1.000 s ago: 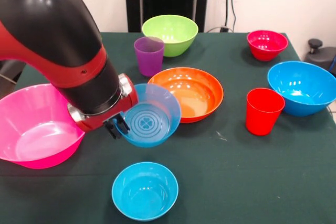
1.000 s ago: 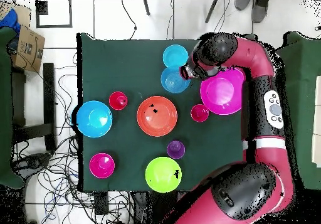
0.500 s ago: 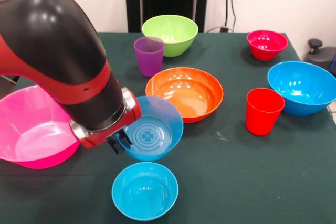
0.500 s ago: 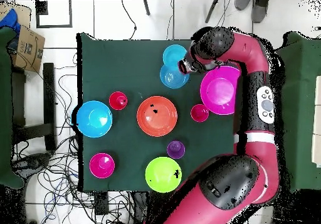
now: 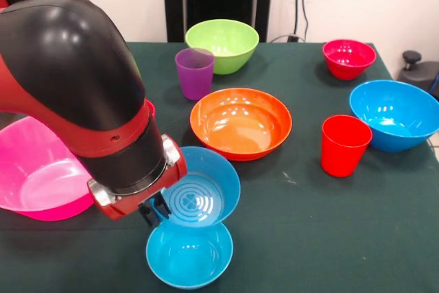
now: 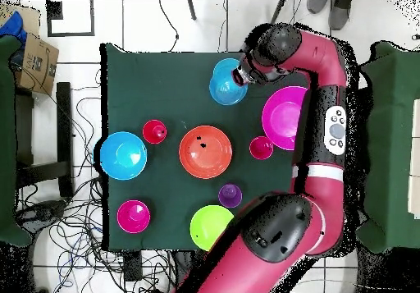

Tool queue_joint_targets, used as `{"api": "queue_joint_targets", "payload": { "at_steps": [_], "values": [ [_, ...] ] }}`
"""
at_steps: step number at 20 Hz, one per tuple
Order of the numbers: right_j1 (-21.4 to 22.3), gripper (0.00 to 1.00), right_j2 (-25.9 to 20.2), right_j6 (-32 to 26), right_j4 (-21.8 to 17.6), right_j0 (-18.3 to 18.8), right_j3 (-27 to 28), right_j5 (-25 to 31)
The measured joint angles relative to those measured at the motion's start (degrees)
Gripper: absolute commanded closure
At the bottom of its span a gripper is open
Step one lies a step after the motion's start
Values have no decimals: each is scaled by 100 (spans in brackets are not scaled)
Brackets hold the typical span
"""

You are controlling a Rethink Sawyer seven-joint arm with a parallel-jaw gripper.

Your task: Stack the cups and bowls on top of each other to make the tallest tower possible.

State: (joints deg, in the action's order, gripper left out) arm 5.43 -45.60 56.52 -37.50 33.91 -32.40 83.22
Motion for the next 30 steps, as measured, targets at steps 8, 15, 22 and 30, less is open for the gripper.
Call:
{"api": "queue_joint_targets", "payload": {
  "at_steps": [8,15,22,30],
  "values": [
    [-115,100,-135,-132,-151,-147,544,241],
    [-165,100,-186,-132,-188,-144,760,241],
    [-319,100,-330,-133,-221,-142,1011,241],
    [-627,100,-617,-145,-232,-101,1151,241]
  ]
}}
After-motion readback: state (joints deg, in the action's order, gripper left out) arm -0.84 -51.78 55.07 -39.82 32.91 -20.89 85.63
